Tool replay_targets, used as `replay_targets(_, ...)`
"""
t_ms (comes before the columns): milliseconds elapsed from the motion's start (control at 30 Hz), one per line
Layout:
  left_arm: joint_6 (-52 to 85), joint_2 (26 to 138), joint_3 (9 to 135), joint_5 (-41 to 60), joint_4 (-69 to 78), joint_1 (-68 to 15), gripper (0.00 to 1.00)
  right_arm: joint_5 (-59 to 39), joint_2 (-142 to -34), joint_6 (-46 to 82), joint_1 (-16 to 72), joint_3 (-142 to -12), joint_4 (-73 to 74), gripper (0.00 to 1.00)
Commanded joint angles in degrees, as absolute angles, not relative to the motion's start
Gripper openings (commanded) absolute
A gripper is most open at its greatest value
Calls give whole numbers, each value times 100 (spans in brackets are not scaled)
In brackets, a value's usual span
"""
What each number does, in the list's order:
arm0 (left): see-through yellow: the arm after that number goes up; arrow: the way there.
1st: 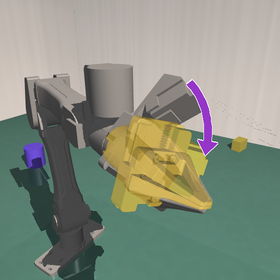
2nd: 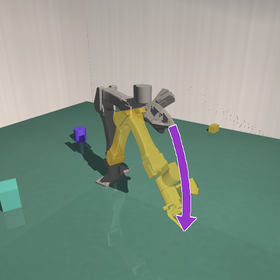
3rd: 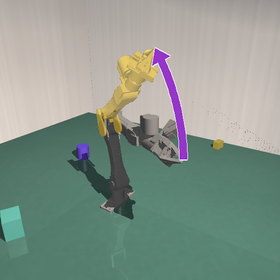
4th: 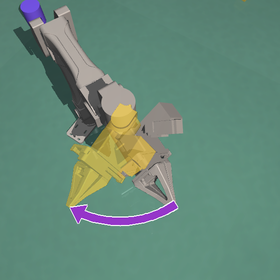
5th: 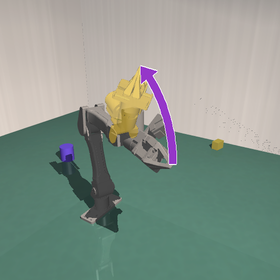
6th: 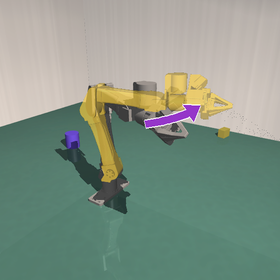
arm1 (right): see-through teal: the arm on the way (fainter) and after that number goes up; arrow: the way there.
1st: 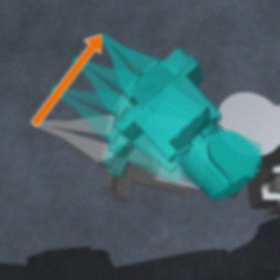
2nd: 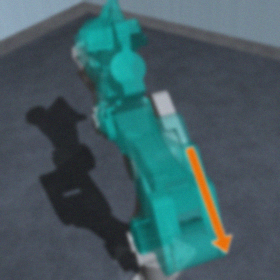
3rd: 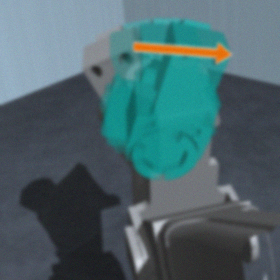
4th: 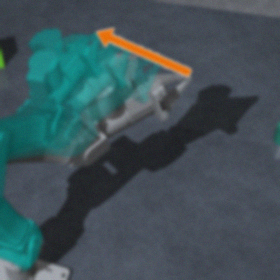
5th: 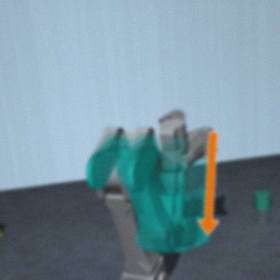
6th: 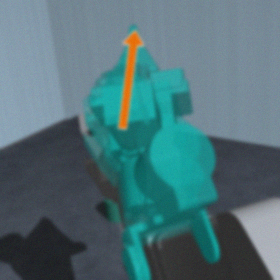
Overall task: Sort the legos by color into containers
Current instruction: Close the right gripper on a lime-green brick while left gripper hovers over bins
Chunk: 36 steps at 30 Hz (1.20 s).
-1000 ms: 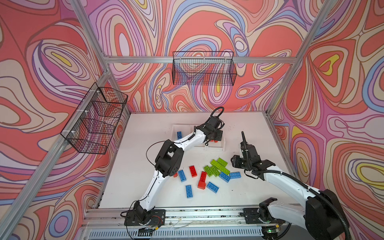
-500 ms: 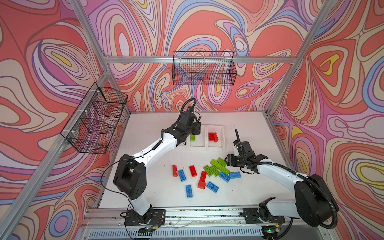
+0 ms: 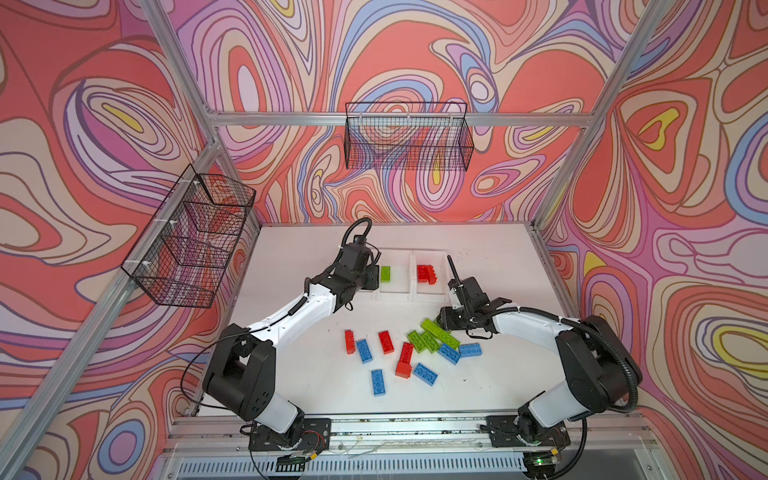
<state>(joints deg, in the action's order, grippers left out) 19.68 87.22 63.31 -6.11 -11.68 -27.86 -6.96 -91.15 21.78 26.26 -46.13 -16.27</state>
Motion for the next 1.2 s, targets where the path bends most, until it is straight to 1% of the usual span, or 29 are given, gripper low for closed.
replay_targets(0,1970,8471,6158,-673,-1068,-2638,61,-709,-9337,2301,2663,-4831,-1589,46)
replay_targets(233,1916,8381,6098,-590,-1091,-2491,59,-757,-9536,2574,2757,-5057,-1588,39)
replay_targets(267,1903,8378,6100,-589,-1090,-2481,59,-741,-9541,2572,2771,-5075,-1599,40)
replay_targets(333,1890,8381,6117,-580,-1090,-2455,59,-644,-9554,2511,2791,-5127,-1683,45)
replay_targets(400,1890,8385,6124,-565,-1081,-2452,59,-472,-9586,2414,2807,-5142,-1803,46)
replay_targets(533,1922,8388,6103,-541,-1072,-2447,58,-363,-9615,2363,2804,-5108,-1818,41)
replay_targets(800,1917,8289,6045,-575,-1107,-2448,58,-158,-9651,2461,2804,-5021,-1684,25)
replay_targets(1033,1915,8200,6012,-624,-1134,-2451,57,285,-9476,2721,2740,-4960,-1729,17)
replay_targets(1100,1916,8192,5994,-624,-1134,-2449,57,253,-9351,2751,2664,-4885,-1688,18)
replay_targets(1167,1925,8191,5980,-624,-1127,-2450,57,114,-9215,2625,2645,-4827,-1607,28)
